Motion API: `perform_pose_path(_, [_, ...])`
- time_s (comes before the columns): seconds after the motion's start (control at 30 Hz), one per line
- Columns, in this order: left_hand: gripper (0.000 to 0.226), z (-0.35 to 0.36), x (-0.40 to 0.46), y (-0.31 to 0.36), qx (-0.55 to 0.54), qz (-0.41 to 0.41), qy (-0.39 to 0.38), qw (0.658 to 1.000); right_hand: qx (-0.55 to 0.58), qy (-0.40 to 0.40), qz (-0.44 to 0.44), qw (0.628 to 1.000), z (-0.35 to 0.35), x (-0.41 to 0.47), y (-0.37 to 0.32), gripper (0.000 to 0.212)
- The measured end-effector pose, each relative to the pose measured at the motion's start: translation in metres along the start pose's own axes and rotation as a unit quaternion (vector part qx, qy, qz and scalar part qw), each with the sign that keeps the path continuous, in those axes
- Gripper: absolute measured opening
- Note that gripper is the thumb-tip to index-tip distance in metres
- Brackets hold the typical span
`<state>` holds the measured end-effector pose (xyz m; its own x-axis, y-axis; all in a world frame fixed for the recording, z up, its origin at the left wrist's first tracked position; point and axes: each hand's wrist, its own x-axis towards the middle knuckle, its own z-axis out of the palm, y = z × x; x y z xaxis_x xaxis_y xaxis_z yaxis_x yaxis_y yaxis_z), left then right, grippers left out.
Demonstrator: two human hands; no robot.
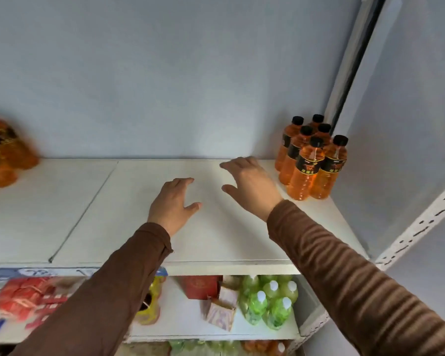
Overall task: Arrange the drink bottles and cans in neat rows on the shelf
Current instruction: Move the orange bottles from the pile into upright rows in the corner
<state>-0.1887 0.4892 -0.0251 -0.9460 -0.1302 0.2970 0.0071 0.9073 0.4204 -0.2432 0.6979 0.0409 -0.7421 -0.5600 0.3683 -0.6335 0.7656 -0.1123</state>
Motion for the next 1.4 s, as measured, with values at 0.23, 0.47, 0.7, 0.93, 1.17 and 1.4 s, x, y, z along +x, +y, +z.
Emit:
perform_pose_path(0.23, [0.068, -0.086, -0.07, -0.126, 0.025, -0.041, 0.026, 0.999, 0.054, -0.022, -0.036, 0.998, 0.051, 0.018, -0.148, 0.052])
perform_pose_path(0.47, [0.064, -0.168, -0.132, -0.245, 0.031, -0.067, 0.045, 0.996, 0.087, -0.036, -0.066, 0.993, 0.091, 0.042, -0.299, 0.055])
perform_pose_path(0.7, [0.062, -0.217, -0.148, -0.337, 0.018, -0.107, 0.07, 0.992, 0.104, -0.041, -0.1, 0.989, 0.121, 0.099, -0.391, 0.054])
perform_pose_path(0.93, [0.06, -0.253, -0.138, -0.414, 0.031, -0.141, 0.084, 0.986, 0.132, -0.023, -0.125, 0.983, 0.164, 0.17, -0.456, 0.054])
perform_pose_path(1.17, [0.049, -0.301, -0.155, -0.486, 0.008, -0.181, 0.154, 0.971, 0.172, -0.031, -0.167, 0.97, 0.187, 0.237, -0.534, 0.051])
perform_pose_path(1.4, [0.022, -0.328, -0.19, -0.563, -0.02, -0.176, 0.223, 0.959, 0.205, -0.024, -0.17, 0.964, 0.211, 0.268, -0.614, 0.05])
